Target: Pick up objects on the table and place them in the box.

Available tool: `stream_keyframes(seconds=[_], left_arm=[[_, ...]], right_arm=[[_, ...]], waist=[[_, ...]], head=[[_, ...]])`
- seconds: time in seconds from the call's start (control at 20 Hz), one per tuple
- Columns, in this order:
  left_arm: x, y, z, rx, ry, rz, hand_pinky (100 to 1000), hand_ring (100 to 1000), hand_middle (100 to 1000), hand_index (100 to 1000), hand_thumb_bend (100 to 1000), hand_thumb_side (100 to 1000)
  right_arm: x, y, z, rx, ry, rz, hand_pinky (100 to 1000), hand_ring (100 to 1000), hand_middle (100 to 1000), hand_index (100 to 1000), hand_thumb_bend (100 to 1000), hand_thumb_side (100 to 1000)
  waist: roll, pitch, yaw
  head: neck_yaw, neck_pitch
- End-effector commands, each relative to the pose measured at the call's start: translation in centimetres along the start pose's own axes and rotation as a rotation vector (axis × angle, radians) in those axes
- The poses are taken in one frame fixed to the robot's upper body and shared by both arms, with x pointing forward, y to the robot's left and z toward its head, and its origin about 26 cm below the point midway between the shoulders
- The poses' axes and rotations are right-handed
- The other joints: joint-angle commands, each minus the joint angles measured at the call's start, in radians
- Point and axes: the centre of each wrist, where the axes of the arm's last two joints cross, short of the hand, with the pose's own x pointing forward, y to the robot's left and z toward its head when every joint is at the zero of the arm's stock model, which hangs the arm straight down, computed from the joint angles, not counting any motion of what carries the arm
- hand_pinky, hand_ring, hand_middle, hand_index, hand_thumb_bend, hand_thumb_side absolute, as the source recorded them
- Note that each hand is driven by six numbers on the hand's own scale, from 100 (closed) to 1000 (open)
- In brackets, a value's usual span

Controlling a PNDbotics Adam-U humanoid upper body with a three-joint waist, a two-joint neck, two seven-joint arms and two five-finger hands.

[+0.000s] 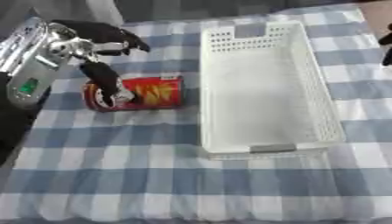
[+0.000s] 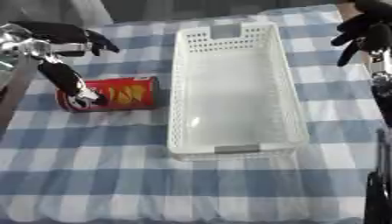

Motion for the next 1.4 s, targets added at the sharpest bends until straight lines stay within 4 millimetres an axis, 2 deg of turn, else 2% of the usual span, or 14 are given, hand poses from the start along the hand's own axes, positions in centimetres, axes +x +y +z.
stream_keyframes(seconds=[0.05,0.5,1.4], left_arm=[[-0.4,0.3,-0.2,-0.006,0.015,-0.012,720,828,915,992,545,618],[-0.5,-0.1,-1.0,-0.030,0.002,-0.014,723,829,914,992,543,634],[0.2,-1.5,-2.6,-0.089,-0.045,-0.033,730,831,915,993,527,713]], right_arm=[[0.4,-0.3,-0.2,0.008,-0.018,0.013,346,551,605,836,100,798],[0.4,-0.4,-0.3,0.010,-0.021,0.014,346,552,606,836,100,797],[0.4,-0.2,-0.5,0.018,-0.031,0.008,347,552,607,836,100,796]], waist=[[-0.002,-0.014,-0.001],[-0.002,-0.012,-0.001],[-0.001,-0.009,-0.013]], head=[[0.012,-0.004],[0.036,-0.004],[0.030,-0.004]])
